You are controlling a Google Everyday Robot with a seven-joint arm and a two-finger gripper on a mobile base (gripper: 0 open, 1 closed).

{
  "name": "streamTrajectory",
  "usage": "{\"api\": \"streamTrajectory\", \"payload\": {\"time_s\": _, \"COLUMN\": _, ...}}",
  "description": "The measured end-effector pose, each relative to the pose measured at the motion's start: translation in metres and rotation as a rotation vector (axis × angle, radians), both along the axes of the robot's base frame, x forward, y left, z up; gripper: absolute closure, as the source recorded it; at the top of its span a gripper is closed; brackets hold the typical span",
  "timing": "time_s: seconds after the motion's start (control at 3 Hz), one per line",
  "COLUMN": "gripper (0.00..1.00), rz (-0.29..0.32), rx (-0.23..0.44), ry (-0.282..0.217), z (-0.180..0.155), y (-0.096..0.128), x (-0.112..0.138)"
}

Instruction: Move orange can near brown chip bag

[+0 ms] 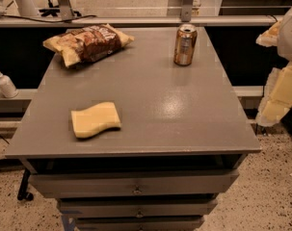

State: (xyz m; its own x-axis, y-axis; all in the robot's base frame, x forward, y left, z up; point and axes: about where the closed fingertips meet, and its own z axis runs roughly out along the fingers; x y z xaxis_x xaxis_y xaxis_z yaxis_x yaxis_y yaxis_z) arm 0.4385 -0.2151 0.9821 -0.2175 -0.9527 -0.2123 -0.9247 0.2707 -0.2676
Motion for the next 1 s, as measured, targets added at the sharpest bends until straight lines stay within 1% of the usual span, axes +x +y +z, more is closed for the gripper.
{"api": "streamTrajectory", "payload": {"time_s": 0.33, "gripper": 0.0, "rz": 0.0, "rx": 0.0, "ry": 0.0, "z": 0.0, "y": 0.0, "x": 0.0}}
{"api": "streamTrajectory", "payload": {"time_s": 0.67, "gripper": 0.0, "rz": -0.023, "rx": 0.04, "ry": -0.039, "z": -0.008, "y": -0.003, "x": 0.023}}
{"api": "streamTrajectory", "payload": {"time_s": 1.0, "gripper": 0.0, "rz": -0.064, "rx": 0.15, "ry": -0.099, "z": -0.024, "y": -0.004, "x": 0.076}}
